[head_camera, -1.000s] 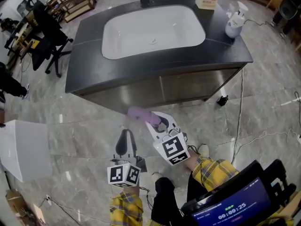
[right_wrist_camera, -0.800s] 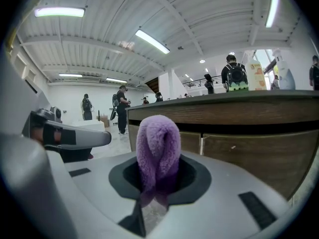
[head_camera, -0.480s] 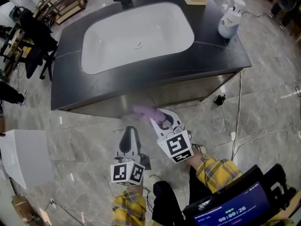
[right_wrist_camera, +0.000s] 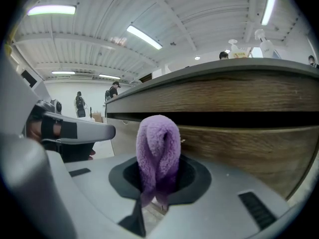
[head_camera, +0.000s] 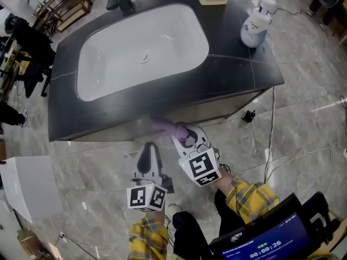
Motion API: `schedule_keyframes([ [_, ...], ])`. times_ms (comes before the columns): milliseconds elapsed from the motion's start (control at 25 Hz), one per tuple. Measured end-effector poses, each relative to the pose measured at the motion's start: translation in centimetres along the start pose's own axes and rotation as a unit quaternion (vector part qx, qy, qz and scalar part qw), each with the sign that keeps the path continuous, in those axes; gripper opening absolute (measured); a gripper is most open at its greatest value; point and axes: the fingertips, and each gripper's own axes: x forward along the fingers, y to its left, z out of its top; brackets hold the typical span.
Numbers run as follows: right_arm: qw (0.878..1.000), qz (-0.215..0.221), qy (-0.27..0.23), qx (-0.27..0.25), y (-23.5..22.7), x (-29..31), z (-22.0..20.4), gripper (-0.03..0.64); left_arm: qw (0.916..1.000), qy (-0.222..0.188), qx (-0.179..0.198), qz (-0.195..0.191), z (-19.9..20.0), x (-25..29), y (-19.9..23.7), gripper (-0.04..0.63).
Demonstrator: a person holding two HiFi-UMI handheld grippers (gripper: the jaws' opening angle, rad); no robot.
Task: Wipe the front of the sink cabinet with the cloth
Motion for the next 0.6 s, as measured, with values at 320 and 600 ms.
schedule_keyframes([
  [320,1.000,-0.007,-0.001,-0.018,-4.3,-1.0,-0.1,0.067,0.9996,0.017,0.009,-0.023,-1.2,2.9,-3.2,0.038],
  [600,1.000,-0.027,0.000,-0.012,-8.0,-3.7,-1.0,0.067,0.9985,0.023,0.008,-0.050,-2.4,5.2,-7.1,0.038],
])
